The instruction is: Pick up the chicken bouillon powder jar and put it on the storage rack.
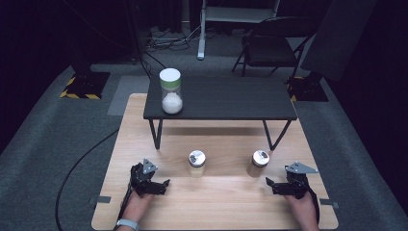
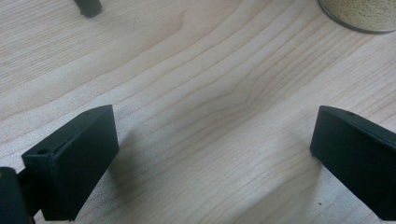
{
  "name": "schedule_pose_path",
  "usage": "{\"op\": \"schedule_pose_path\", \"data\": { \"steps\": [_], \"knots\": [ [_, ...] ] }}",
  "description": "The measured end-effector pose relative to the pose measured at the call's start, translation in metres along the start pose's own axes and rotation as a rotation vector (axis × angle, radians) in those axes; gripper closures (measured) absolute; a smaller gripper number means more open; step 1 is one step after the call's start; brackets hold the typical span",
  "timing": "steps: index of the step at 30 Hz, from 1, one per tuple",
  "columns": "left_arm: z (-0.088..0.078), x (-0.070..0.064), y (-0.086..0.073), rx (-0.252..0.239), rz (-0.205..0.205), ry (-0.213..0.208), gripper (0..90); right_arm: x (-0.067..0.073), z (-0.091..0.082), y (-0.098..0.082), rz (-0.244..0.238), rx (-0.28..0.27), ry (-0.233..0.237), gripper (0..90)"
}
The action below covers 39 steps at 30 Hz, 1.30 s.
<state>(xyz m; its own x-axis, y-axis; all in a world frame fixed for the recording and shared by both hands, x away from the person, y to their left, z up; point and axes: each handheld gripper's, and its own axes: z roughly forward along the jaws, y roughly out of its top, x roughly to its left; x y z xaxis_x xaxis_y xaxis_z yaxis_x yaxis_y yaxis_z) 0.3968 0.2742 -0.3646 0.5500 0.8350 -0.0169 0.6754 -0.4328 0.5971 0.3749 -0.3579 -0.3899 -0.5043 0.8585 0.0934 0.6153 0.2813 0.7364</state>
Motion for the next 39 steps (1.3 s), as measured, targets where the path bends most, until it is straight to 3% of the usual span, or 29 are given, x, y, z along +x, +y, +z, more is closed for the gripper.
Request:
{"op": "schedule_pose_path", "data": {
  "steps": [19,39],
  "knots": [
    [0.0,0.0,0.0,0.002,0.005,-0.003,0.6,0.013,-0.044,0.011,-0.031,-0.176,0.014,0.8],
    [0.0,0.0,0.0,0.002,0.005,-0.003,0.6,0.02,-0.061,0.019,-0.054,-0.246,0.012,0.7]
  ]
}}
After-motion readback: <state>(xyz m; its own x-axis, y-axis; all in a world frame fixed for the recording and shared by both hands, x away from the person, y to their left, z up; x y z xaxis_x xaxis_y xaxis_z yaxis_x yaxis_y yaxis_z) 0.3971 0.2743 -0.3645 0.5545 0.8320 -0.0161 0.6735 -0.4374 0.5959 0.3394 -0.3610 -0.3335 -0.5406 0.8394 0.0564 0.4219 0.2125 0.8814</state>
